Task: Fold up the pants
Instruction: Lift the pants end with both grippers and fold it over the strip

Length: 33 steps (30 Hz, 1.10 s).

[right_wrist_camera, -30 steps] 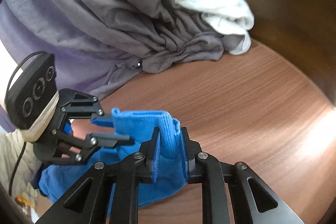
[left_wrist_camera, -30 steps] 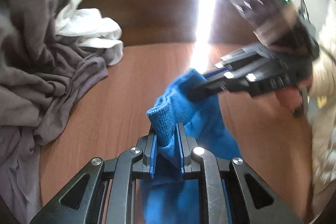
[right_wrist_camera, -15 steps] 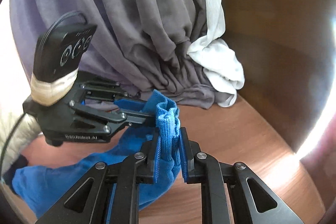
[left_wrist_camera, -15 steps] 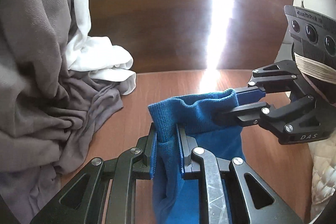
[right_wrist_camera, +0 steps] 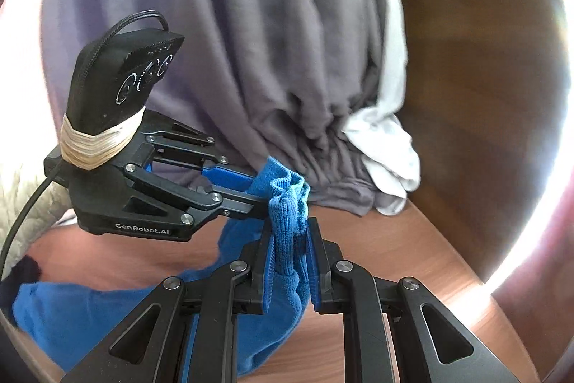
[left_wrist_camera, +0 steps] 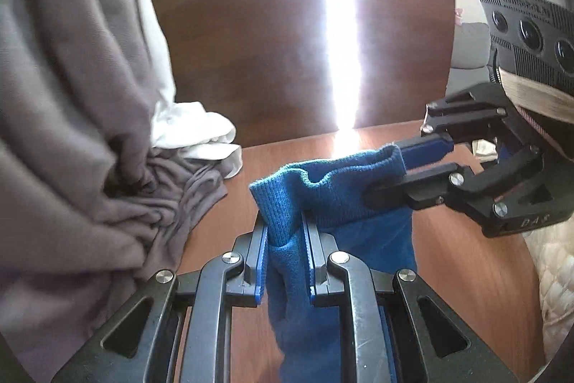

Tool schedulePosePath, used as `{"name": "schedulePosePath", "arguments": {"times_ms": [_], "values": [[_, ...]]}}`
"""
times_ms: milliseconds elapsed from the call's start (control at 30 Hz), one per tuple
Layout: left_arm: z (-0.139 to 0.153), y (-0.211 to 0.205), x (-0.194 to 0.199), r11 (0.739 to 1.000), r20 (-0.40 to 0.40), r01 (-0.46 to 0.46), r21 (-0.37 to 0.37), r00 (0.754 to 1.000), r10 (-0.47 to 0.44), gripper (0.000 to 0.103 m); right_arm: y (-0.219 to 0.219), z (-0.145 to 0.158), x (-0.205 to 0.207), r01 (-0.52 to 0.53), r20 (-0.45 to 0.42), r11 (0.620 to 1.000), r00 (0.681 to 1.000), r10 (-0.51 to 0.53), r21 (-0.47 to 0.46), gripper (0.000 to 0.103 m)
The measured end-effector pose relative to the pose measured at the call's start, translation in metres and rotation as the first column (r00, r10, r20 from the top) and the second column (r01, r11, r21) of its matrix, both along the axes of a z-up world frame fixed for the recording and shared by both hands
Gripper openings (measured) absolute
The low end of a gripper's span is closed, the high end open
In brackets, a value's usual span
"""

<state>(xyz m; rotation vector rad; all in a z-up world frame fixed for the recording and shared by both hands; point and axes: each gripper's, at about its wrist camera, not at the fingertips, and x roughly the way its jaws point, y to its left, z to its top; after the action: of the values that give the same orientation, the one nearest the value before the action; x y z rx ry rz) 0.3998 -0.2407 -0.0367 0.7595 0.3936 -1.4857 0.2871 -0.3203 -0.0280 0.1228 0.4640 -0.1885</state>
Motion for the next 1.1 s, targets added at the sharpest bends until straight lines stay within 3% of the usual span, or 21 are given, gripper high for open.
{"name": "schedulePosePath", "arguments": {"times_ms": [200,400,900,1100], "values": [[0.007,0.055,-0.008,0.998,0.029,-0.057,-0.03,0.998,0.058,0.018,0.047,0.009,-0.016,-0.083,-0.004,0.992,0.997,0.083,-0.092,0.017],[0.002,0.102,-0.017,0.994,0.044,-0.109,-0.008,0.993,0.109,0.018,0.096,0.013,-0.021,-0.181,-0.022,0.974,0.984,0.18,-0.134,0.017],[-0.062,0.197,-0.037,0.96,0.003,-0.232,0.155,0.972,0.234,0.018,0.197,-0.033,-0.021,-0.425,-0.174,0.893,0.9,0.4,-0.148,0.017],[-0.085,0.216,-0.033,0.933,-0.023,-0.292,0.21,0.953,0.303,0.016,0.223,-0.054,-0.016,-0.487,-0.218,0.861,0.865,0.452,-0.149,0.017]]}}
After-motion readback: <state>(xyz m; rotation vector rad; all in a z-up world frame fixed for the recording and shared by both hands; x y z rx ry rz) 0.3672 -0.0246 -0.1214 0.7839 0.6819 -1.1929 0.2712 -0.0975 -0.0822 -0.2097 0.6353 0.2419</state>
